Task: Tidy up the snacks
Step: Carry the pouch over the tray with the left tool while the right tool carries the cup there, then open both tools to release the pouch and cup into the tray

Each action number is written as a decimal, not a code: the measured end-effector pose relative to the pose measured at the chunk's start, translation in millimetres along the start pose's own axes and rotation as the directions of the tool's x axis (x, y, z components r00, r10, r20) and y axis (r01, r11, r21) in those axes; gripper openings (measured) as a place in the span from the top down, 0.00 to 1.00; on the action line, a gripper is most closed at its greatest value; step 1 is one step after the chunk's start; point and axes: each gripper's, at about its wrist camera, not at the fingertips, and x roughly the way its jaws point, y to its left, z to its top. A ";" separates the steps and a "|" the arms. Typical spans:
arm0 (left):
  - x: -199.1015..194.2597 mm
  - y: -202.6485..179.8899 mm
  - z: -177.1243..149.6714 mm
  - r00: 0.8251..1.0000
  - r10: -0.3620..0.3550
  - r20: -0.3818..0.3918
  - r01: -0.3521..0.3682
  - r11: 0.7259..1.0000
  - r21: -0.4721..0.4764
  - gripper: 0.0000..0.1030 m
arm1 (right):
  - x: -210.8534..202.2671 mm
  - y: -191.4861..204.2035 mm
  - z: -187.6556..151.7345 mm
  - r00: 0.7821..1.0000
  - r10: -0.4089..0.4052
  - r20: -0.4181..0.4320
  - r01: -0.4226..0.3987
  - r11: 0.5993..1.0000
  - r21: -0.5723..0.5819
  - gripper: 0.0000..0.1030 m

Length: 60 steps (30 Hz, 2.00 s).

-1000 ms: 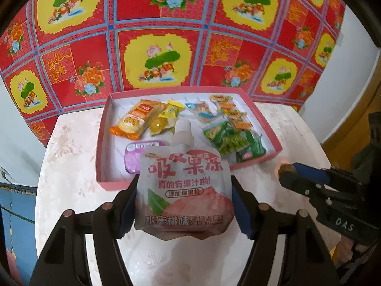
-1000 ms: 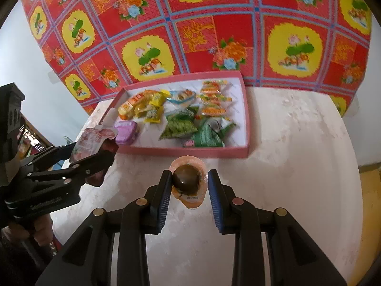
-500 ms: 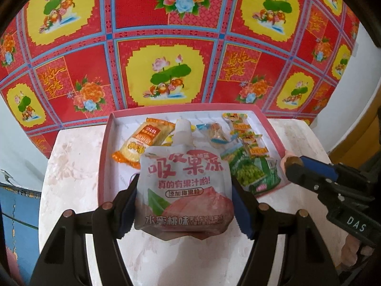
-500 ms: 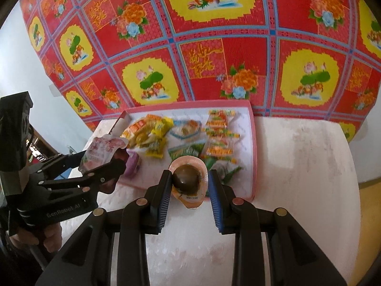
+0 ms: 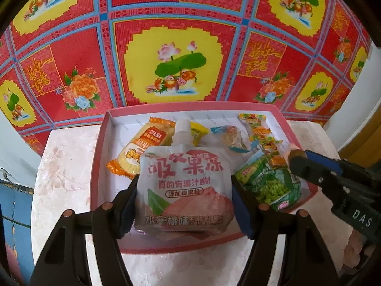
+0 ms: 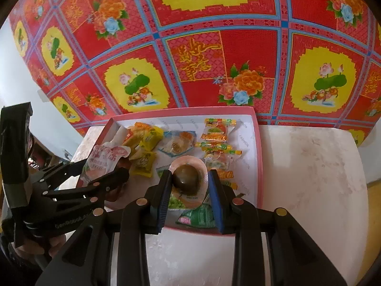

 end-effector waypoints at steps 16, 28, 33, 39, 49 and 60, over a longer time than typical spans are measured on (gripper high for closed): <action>21.5 2.4 6.5 1.000 -0.006 0.001 0.006 1.000 -0.014 0.30 | 14.2 5.3 13.7 0.998 -0.057 -0.005 0.057 0.998 -0.033 0.69; 25.8 6.2 7.1 1.000 0.010 0.002 -0.010 1.000 -0.007 0.30 | 36.9 -1.9 11.6 0.998 -0.049 -0.035 0.050 0.999 0.015 0.69; 27.9 2.1 8.2 1.000 -0.001 -0.002 0.001 1.000 -0.015 0.29 | 40.2 -8.6 10.8 0.999 -0.031 -0.031 0.033 0.998 0.049 0.67; 23.9 0.7 6.0 1.000 -0.015 -0.001 0.015 0.998 -0.055 0.26 | 16.8 -13.5 9.5 0.999 -0.035 0.019 0.033 0.997 0.070 0.53; -12.6 -3.8 -3.9 0.998 -0.009 0.061 0.013 0.997 -0.072 0.09 | -19.0 -15.0 -6.7 0.997 -0.027 0.073 0.020 0.996 0.089 0.37; -37.1 -0.9 -41.0 0.999 0.017 0.035 -0.014 0.995 -0.094 0.09 | -31.8 0.7 -36.8 0.998 -0.029 0.055 0.026 0.998 0.057 0.31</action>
